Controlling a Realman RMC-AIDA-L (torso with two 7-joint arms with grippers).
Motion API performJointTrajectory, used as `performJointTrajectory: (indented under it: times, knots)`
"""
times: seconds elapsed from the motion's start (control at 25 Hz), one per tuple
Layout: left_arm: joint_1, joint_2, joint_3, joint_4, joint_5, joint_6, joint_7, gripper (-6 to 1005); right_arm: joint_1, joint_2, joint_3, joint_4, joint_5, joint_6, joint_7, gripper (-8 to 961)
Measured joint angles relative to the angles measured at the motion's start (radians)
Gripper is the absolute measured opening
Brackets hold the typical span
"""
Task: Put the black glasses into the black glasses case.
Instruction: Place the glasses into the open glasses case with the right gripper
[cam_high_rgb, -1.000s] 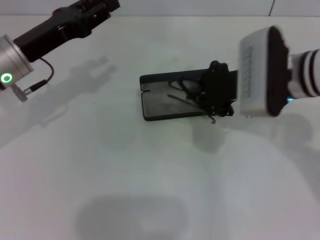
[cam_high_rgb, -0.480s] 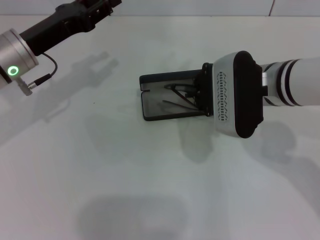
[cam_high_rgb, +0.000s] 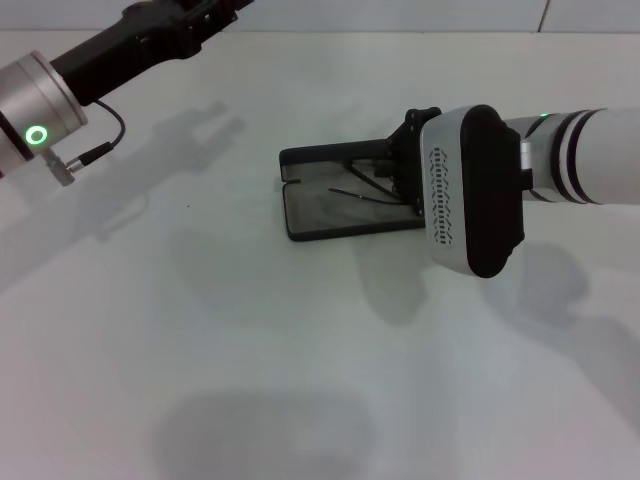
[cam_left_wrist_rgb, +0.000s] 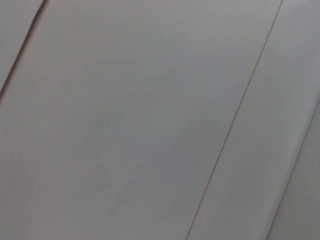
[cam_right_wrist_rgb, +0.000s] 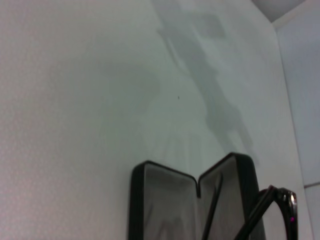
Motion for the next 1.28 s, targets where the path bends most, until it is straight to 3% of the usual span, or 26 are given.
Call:
performJointTrajectory:
  times: [0.48, 0.84, 1.28]
  knots:
    - [0.004, -0.003, 0.0, -0.017, 0.002, 0.001, 0.006, 565, -0.006, 0.0, -0.075, 0.016, -0.045, 0.136, 0.0, 83]
    - [0.016, -0.004, 0.0, -0.018, 0.005, 0.001, 0.008, 569, -0.038, 0.0, -0.114, -0.005, -0.17, 0.146, -0.001, 82]
    - [0.02, -0.002, 0.001, -0.019, 0.005, 0.001, 0.008, 574, -0.038, 0.0, -0.139, -0.02, -0.211, 0.17, -0.015, 83]
